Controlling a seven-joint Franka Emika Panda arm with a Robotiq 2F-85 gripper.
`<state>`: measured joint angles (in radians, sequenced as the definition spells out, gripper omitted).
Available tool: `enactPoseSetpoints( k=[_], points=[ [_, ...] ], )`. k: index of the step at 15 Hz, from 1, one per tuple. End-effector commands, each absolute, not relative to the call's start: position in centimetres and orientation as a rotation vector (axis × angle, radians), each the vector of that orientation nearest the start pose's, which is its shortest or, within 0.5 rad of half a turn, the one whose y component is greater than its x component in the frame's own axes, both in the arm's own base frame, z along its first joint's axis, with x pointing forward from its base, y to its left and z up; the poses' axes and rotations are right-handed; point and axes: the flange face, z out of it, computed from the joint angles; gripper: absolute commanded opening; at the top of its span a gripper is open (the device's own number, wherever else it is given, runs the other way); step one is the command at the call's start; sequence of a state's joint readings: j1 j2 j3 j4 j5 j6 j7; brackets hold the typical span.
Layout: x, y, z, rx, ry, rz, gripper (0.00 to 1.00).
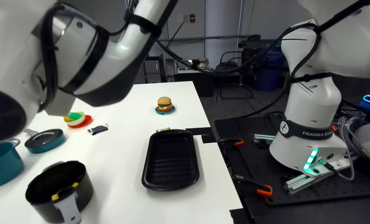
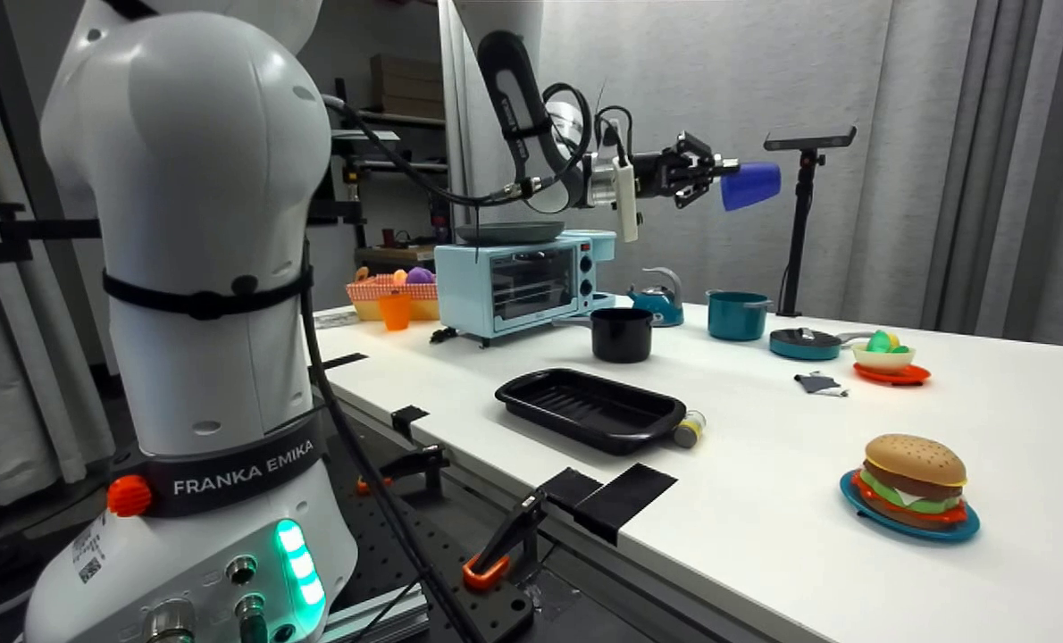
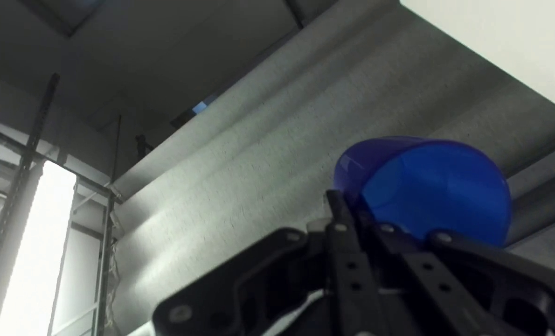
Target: Pour the contents of the blue cup into the pot
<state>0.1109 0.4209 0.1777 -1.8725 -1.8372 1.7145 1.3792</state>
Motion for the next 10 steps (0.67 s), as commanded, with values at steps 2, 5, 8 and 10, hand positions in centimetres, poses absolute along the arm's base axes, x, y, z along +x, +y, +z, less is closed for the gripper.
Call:
enactPoseSetpoints(
  k=[2, 5, 8, 10],
  points=[
    [63.7, 1.0, 40.7, 1.82, -0.245, 0.96, 0.01],
    [63.1, -4.1, 43.9, 1.971, -0.343, 0.962, 0.01],
    [63.0, -1.8, 42.6, 2.126, -0.461, 0.919, 0.01],
    [62.7, -1.0, 41.1, 2.239, -0.514, 0.88, 0.01]
  ],
)
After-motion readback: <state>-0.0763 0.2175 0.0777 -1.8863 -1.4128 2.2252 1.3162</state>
